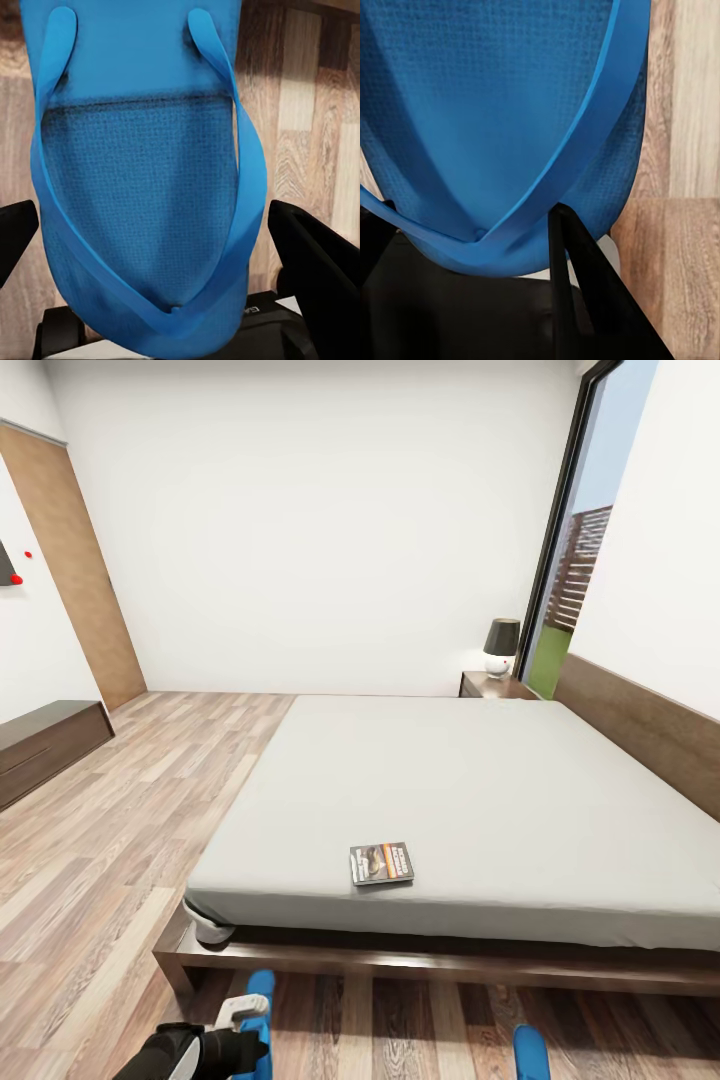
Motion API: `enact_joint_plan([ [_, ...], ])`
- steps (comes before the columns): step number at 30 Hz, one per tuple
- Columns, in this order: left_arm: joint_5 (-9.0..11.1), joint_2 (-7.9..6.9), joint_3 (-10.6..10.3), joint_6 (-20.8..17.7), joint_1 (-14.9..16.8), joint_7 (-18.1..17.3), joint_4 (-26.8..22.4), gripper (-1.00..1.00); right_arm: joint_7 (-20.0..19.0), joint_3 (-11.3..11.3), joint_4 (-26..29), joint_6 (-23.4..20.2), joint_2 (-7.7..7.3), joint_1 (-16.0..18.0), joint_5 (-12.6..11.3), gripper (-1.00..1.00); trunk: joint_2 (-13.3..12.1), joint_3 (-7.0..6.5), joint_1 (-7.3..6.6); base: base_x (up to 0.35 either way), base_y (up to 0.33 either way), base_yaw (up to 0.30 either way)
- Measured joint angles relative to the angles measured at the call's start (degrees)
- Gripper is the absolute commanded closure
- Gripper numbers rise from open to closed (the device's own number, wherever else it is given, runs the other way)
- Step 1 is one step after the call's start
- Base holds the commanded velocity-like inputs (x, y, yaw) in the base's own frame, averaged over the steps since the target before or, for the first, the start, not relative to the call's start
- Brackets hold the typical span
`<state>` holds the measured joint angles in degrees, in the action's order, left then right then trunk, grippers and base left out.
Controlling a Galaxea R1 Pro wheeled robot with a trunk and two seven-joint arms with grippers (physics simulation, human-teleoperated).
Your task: In the bedroom, move the book from the bed onto either nightstand, and place the two sandals side by side next to the bed.
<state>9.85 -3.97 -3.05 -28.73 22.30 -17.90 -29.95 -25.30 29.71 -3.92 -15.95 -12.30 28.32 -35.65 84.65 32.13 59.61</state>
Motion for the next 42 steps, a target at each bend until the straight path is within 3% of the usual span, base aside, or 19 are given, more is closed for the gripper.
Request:
enact_joint_plan([
  [8, 0.0, 0.07, -0.1, -0.1, 0.0, 0.5, 0.2, 1.0, 0.0, 0.1, 0.1, 0.0, 0.09, 0.1, 0.0, 1.0, 0.0, 0.0, 0.0, 0.0, 0.0, 0.0],
  [17, 0.0, 0.08, -0.2, 0.1, 0.0, 3.7, 0.4, 1.0, 0.0, 0.7, 0.0, 0.8, 0.13, 0.1, -0.1, 1.0, 3.6, 1.61, 1.97, 0.0, 0.0, 0.0],
  [24, 0.0, 0.11, -0.3, 0.2, 0.0, 3.8, 0.4, 1.0, 0.0, 0.8, 0.0, 1.2, 0.08, 0.1, -0.1, 1.0, 6.4, 2.87, 3.51, 0.0, 0.0, 0.0],
  [28, 0.0, 0.09, -0.3, 0.3, 0.0, 3.8, 0.6, 1.0, 0.0, 0.8, -0.2, 3.9, 0.07, 0.1, -0.1, 1.0, 8.0, 3.59, 4.39, 0.0, 0.0, 0.0],
  [42, 0.0, 0.09, -0.3, 0.3, -0.1, 3.8, 0.6, 1.0, 0.0, 0.8, -0.2, 4.1, 0.07, 0.1, -0.1, 1.0, 13.6, 6.1, 7.46, 0.0, 0.0, 0.0],
])
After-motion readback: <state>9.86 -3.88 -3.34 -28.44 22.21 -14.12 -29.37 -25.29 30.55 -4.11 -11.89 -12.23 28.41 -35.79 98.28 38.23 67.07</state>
